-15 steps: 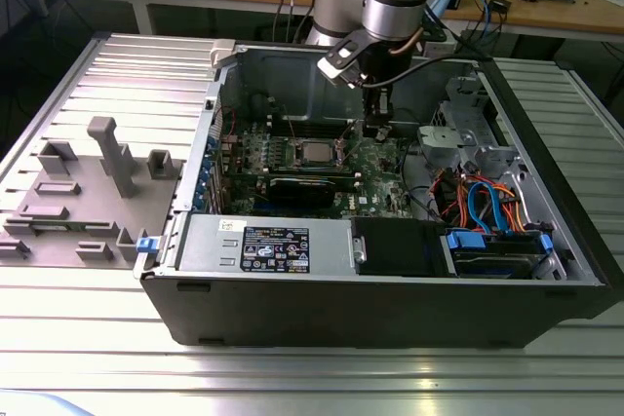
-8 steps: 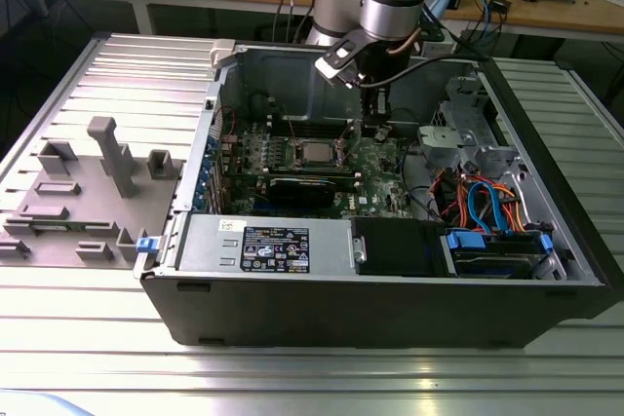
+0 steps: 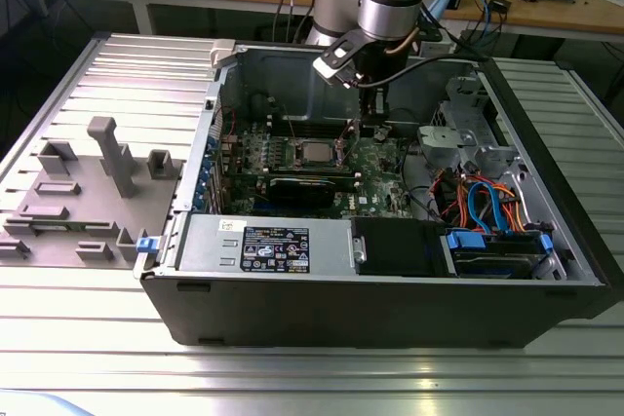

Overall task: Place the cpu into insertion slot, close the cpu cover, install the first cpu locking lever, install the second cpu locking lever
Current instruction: 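Close the cpu cover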

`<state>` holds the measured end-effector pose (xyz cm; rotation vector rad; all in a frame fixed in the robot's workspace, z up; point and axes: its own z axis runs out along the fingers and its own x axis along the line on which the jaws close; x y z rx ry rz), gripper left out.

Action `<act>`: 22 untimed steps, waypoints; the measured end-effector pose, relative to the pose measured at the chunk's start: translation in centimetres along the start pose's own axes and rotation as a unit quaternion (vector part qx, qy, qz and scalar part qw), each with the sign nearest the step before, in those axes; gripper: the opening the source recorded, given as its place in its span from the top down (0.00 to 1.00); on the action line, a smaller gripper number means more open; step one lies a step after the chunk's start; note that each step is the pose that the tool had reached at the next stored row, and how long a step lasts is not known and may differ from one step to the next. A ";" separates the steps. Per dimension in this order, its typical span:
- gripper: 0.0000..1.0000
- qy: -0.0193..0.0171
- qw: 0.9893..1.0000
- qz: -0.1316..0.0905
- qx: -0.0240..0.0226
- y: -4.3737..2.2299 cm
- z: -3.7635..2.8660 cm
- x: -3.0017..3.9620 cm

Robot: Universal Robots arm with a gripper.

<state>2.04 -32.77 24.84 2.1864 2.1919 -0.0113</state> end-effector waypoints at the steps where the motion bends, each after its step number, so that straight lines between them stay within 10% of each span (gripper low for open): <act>1: 0.89 0.000 1.000 0.000 0.000 -0.01 0.00 0.00; 22: 0.89 0.000 1.000 0.000 0.000 -0.95 -0.03 0.00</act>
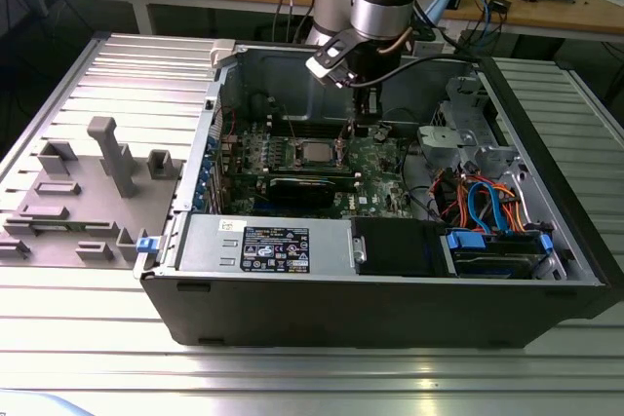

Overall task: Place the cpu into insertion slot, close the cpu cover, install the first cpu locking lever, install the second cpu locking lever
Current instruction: 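Close the cpu cover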

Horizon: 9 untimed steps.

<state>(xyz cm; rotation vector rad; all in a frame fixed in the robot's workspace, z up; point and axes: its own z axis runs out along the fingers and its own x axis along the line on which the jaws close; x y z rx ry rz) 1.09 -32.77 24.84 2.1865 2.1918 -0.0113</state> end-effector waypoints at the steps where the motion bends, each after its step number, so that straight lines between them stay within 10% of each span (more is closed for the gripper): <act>1: 0.89 0.000 1.000 0.000 0.000 -0.08 0.00 0.00; 9: 0.89 0.000 1.000 0.000 0.000 -0.62 -0.01 0.00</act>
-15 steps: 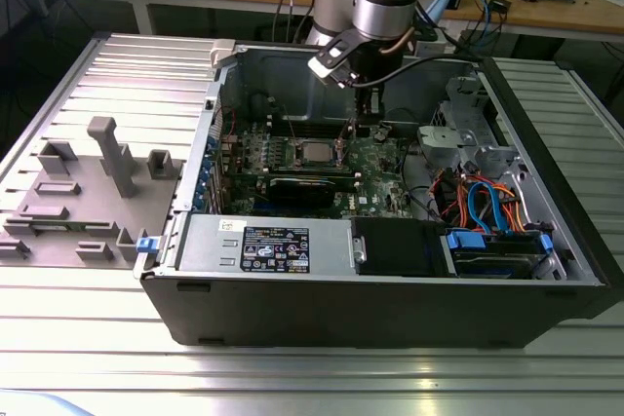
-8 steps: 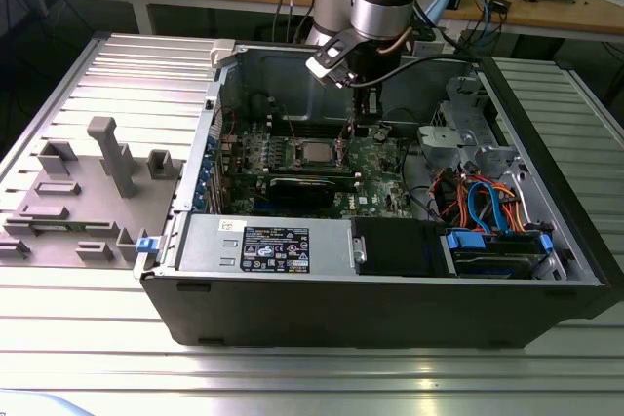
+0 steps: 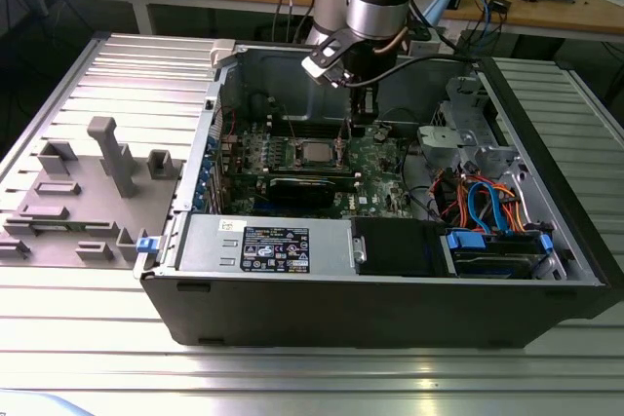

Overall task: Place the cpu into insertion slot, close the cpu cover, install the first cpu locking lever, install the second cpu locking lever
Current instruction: 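Close the cpu cover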

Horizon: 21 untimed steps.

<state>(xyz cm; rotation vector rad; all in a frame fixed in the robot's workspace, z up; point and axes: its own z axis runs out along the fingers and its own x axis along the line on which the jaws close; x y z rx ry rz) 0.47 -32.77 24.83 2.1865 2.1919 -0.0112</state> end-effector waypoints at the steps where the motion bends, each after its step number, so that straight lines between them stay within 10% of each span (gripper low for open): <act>1: 0.89 0.000 1.000 0.000 0.000 -0.06 0.00 0.00; 21: 0.89 0.000 1.000 0.000 0.000 -0.99 -0.03 0.02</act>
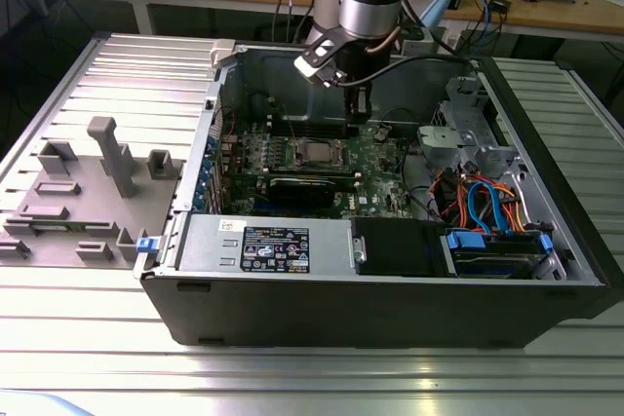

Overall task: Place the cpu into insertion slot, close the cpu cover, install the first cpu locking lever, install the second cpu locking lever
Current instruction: 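Close the cpu cover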

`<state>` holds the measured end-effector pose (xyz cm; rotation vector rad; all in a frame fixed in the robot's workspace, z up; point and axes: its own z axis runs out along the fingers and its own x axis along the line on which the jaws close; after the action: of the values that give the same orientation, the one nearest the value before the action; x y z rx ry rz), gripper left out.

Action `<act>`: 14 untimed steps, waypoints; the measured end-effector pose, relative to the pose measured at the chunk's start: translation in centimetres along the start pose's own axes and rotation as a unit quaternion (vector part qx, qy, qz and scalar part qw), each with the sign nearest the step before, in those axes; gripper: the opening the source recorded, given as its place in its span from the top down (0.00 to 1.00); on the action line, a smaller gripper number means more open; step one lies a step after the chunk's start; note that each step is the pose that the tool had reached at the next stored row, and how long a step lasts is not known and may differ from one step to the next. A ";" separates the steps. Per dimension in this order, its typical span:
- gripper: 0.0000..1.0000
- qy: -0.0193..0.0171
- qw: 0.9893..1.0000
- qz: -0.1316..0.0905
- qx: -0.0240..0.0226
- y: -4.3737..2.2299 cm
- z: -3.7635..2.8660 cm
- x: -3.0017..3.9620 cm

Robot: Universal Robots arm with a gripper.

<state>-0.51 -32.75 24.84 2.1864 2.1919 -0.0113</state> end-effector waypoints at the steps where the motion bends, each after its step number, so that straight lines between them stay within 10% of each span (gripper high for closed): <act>1: 0.89 0.000 1.000 0.000 0.000 -0.12 0.00 0.00; 6: 0.89 0.000 1.000 0.000 0.000 -0.52 -0.01 0.00; 14: 0.89 0.001 1.000 -0.004 0.000 -3.24 0.81 0.03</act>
<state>-3.73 -32.76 23.94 2.1787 2.2017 -0.0086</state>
